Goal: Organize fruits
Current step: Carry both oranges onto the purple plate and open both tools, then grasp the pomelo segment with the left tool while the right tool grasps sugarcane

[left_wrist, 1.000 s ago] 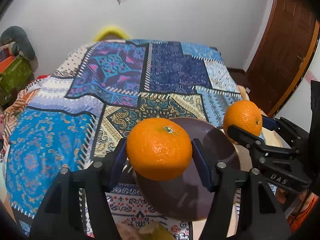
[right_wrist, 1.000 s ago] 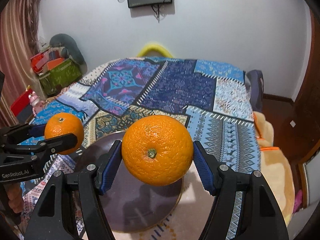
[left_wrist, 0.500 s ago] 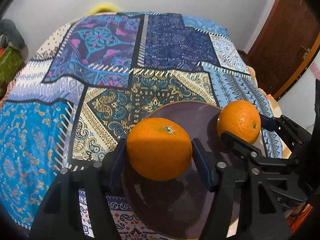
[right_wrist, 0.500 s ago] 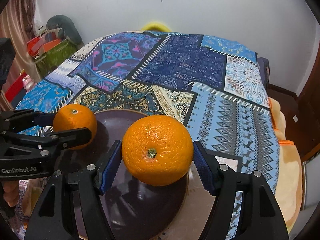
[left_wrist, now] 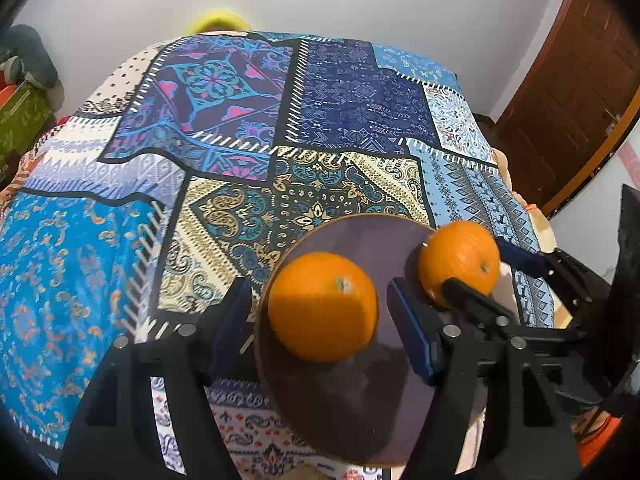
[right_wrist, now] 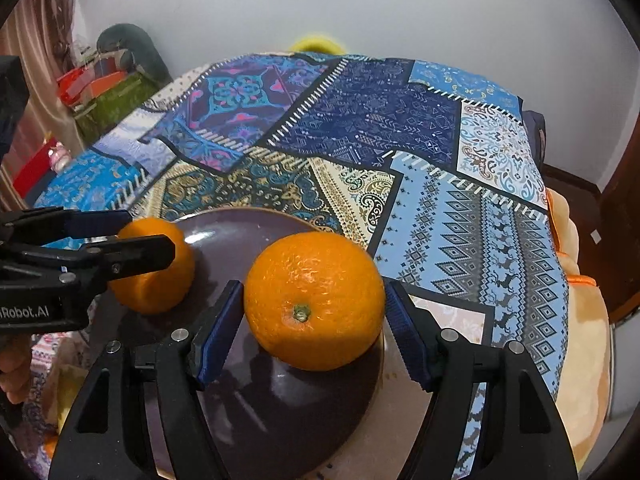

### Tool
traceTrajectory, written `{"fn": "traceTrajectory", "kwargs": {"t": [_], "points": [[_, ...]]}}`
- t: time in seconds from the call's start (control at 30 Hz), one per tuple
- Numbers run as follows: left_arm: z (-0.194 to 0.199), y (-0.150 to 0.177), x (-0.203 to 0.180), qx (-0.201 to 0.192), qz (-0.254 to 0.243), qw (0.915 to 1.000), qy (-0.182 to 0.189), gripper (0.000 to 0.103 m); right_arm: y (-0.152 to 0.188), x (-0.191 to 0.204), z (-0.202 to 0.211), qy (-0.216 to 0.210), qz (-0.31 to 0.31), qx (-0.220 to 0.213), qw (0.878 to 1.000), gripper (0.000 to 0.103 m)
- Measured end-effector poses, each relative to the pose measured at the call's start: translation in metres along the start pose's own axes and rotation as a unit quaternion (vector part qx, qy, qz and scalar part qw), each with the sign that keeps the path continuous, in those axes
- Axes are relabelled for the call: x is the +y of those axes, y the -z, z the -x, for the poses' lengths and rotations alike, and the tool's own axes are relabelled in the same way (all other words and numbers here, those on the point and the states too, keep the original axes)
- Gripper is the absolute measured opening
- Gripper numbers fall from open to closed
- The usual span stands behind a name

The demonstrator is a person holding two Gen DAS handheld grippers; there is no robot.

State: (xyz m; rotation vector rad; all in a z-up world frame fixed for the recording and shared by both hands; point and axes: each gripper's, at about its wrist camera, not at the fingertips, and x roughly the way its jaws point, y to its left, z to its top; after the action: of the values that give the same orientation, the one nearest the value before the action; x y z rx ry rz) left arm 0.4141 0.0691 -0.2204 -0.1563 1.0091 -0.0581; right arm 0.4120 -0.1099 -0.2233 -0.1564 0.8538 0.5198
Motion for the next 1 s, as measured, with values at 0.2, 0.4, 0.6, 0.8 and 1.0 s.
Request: {"fn": "traceTrajectory", "kwargs": {"t": [0.2,0.4,0.6,0.8,1.0], "points": [[0.036,0.011,-0.001,-0.032,-0.009,0.9992,-0.023,0.070,0.001,0.005,0.032,0.008,0.003,-0.024,1.000,0.073],[0.085,0.023,-0.007,-0.072,-0.019,0.9966,-0.035,0.073,0.006,0.017,0.070,0.011,0.005,-0.048,0.999,0.073],[0.135,0.044,-0.009,-0.112,-0.027,0.9922,-0.047,0.084,0.016,0.035,0.104,0.011,0.009,-0.067,0.998,0.073],[0.175,0.068,-0.005,-0.132,-0.020,0.9904,-0.036,0.085,0.032,0.054,0.139,0.012,0.021,-0.083,0.996,0.073],[0.204,0.096,0.002,-0.146,-0.020,0.9879,-0.048,0.085,0.051,0.070,0.162,0.016,0.022,-0.089,0.996,0.077]]}}
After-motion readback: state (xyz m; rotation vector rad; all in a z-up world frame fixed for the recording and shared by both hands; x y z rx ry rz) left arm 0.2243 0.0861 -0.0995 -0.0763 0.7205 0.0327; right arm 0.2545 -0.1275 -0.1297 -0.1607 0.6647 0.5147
